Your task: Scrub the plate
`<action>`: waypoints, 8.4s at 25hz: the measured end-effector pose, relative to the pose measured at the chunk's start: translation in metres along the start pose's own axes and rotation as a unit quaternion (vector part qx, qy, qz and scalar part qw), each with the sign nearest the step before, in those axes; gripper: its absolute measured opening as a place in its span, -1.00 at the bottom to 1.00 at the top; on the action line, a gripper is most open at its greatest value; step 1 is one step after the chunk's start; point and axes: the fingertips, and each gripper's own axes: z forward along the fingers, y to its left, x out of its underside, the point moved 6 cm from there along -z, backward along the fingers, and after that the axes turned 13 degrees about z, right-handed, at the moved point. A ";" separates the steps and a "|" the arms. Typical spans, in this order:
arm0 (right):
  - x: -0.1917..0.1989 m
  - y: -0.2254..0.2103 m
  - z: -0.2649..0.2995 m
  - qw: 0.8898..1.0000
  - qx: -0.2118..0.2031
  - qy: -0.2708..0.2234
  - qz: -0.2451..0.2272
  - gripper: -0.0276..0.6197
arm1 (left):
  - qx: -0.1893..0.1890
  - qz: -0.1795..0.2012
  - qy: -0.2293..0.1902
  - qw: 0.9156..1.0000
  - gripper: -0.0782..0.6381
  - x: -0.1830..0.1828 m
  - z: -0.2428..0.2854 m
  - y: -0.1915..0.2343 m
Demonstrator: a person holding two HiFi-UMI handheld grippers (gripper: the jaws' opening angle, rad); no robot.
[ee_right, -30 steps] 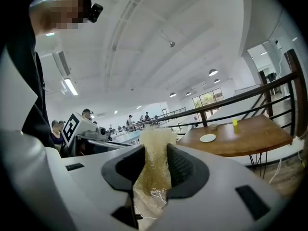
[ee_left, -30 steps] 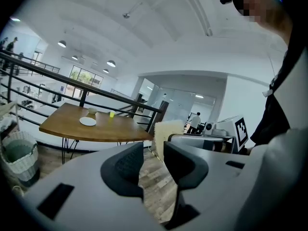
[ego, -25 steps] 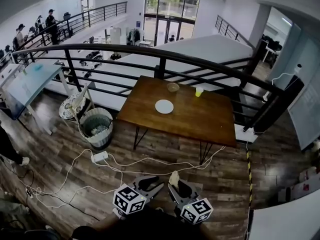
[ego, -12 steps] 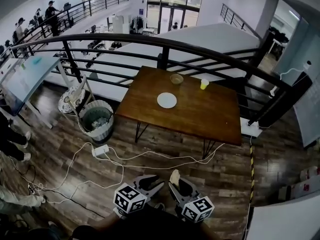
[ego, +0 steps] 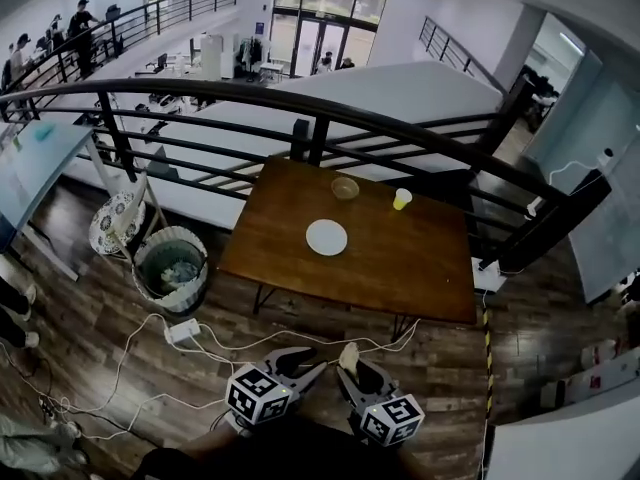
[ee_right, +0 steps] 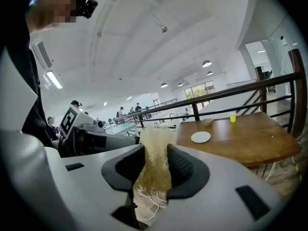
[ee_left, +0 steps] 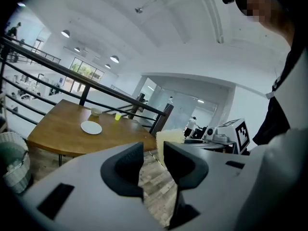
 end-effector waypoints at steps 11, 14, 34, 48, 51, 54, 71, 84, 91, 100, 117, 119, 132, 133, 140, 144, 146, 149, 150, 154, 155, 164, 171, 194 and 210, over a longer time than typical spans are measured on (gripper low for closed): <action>-0.026 0.002 0.077 0.999 0.041 0.025 0.018 -0.45 | 0.008 -0.039 0.001 0.999 -0.39 -0.003 -0.003 0.105; -0.028 -0.003 0.090 0.998 0.043 0.028 0.021 -0.45 | 0.013 -0.046 0.001 0.999 -0.40 -0.006 0.005 0.121; -0.140 -0.145 0.242 0.994 -0.053 0.060 0.072 -0.45 | -0.082 -0.085 0.035 0.992 -0.40 -0.040 0.146 0.270; -0.206 -0.254 0.320 0.992 -0.048 0.074 0.084 -0.45 | -0.128 -0.216 0.098 0.963 -0.40 -0.030 0.242 0.391; -0.209 -0.267 0.353 0.993 -0.031 0.078 0.083 -0.45 | -0.121 -0.252 0.107 0.954 -0.40 -0.015 0.255 0.426; -0.209 -0.275 0.379 0.992 -0.010 0.086 0.089 -0.45 | -0.116 -0.267 0.122 0.949 -0.40 -0.010 0.260 0.451; -0.180 -0.299 0.504 0.983 0.019 0.148 0.107 -0.45 | -0.092 -0.309 0.175 0.930 -0.40 0.021 0.300 0.526; -0.148 -0.318 0.546 0.970 0.031 0.181 0.161 -0.45 | -0.093 -0.343 0.224 0.908 -0.41 0.056 0.313 0.524; -0.141 -0.330 0.555 0.967 0.038 0.194 0.163 -0.45 | -0.100 -0.372 0.214 0.898 -0.63 0.063 0.316 0.525; -0.136 -0.328 0.559 0.966 0.040 0.209 0.147 -0.45 | -0.106 -0.367 0.209 0.900 -0.63 0.059 0.315 0.522; -0.155 -0.394 0.507 0.961 0.104 0.159 0.202 -0.45 | -0.112 -0.371 0.199 0.900 -0.63 0.060 0.318 0.523; -0.156 -0.398 0.500 0.960 0.109 0.155 0.206 -0.45 | -0.112 -0.371 0.199 0.900 -0.63 0.059 0.318 0.522; -0.160 -0.354 0.528 0.966 0.072 0.170 0.181 -0.45 | -0.099 -0.373 0.195 0.902 -0.63 0.058 0.317 0.524; -0.159 -0.346 0.534 0.967 0.063 0.174 0.177 -0.45 | -0.098 -0.373 0.194 0.902 -0.63 0.058 0.317 0.524; -0.131 -0.315 0.561 0.963 0.036 0.198 0.180 -0.45 | -0.086 -0.392 0.175 0.899 -0.64 0.063 0.311 0.527; -0.130 -0.328 0.560 0.960 0.041 0.195 0.198 -0.45 | -0.088 -0.390 0.172 0.900 -0.65 0.064 0.313 0.530; -0.131 -0.336 0.554 0.959 0.049 0.196 0.197 -0.45 | -0.089 -0.389 0.173 0.901 -0.65 0.065 0.314 0.529; -0.129 -0.344 0.543 0.958 0.066 0.195 0.199 -0.45 | -0.091 -0.385 0.175 0.902 -0.65 0.065 0.313 0.527; -0.129 -0.347 0.539 0.958 0.070 0.193 0.202 -0.45 | -0.091 -0.384 0.176 0.902 -0.65 0.065 0.312 0.526; -0.132 -0.364 0.518 0.957 0.086 0.183 0.209 -0.45 | -0.094 -0.383 0.176 0.902 -0.65 0.063 0.314 0.525; -0.134 -0.369 0.513 0.957 0.090 0.181 0.207 -0.45 | -0.095 -0.383 0.176 0.902 -0.65 0.063 0.314 0.525; -0.142 -0.393 0.475 0.957 0.117 0.154 0.217 -0.45 | -0.100 -0.383 0.171 0.902 -0.64 0.065 0.310 0.525; -0.148 -0.366 0.494 0.959 0.094 0.157 0.214 -0.45 | -0.095 -0.394 0.164 0.899 -0.65 0.066 0.310 0.523; -0.124 -0.375 0.486 0.947 0.093 0.191 0.241 -0.45 | -0.100 -0.381 0.165 0.904 -0.64 0.068 0.306 0.521; -0.135 -0.343 0.501 0.955 0.060 0.190 0.217 -0.45 | -0.095 -0.382 0.161 0.905 -0.65 0.067 0.309 0.519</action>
